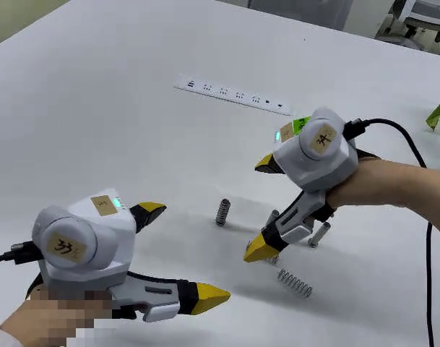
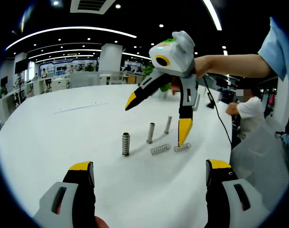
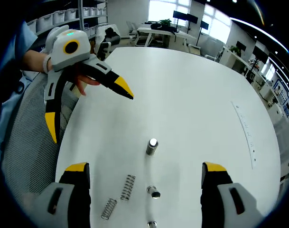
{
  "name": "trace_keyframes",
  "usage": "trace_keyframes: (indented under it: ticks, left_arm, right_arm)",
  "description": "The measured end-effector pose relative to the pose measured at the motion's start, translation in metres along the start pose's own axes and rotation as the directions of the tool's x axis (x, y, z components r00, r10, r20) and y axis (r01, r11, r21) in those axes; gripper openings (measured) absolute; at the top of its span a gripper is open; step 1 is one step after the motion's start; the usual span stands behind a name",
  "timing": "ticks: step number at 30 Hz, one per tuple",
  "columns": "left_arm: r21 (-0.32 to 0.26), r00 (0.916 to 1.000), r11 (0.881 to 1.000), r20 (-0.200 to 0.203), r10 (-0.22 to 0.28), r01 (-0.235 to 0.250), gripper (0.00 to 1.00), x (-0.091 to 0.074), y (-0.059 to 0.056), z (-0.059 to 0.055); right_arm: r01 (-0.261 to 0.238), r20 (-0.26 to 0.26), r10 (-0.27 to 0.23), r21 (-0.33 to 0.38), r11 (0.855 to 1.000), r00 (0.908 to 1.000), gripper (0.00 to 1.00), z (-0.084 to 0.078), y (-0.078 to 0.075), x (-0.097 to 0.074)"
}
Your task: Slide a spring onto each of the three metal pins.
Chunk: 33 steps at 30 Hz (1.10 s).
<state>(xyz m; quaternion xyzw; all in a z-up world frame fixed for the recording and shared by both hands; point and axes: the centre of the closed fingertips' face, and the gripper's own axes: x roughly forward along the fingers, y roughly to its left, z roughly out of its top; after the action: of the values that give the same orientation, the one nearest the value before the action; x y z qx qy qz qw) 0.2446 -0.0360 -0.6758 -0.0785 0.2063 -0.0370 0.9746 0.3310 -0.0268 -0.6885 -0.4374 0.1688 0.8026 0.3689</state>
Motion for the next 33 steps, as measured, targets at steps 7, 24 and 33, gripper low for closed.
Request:
trace_keyframes:
  ticks: [7, 24, 33]
  left_arm:
    - [-0.008, 0.9997, 1.000, -0.016, -0.018, 0.018, 1.00, 0.001, -0.002, -0.002]
    - [0.065, 0.9889, 0.991, -0.102, -0.108, 0.115, 1.00, 0.013, -0.014, -0.005]
    - [0.088, 0.9802, 0.985, -0.144, -0.136, 0.149, 1.00, 0.018, -0.013, -0.009]
  right_arm:
    - [0.045, 0.037, -0.047, 0.055, 0.997, 0.9982, 0.99, -0.019, 0.007, -0.018]
    - [0.149, 0.058, -0.166, 0.218, 0.964, 0.9845, 0.99, -0.079, 0.032, -0.059]
    - [0.202, 0.049, -0.226, 0.300, 0.932, 0.9729, 0.98, -0.102, 0.040, -0.074]
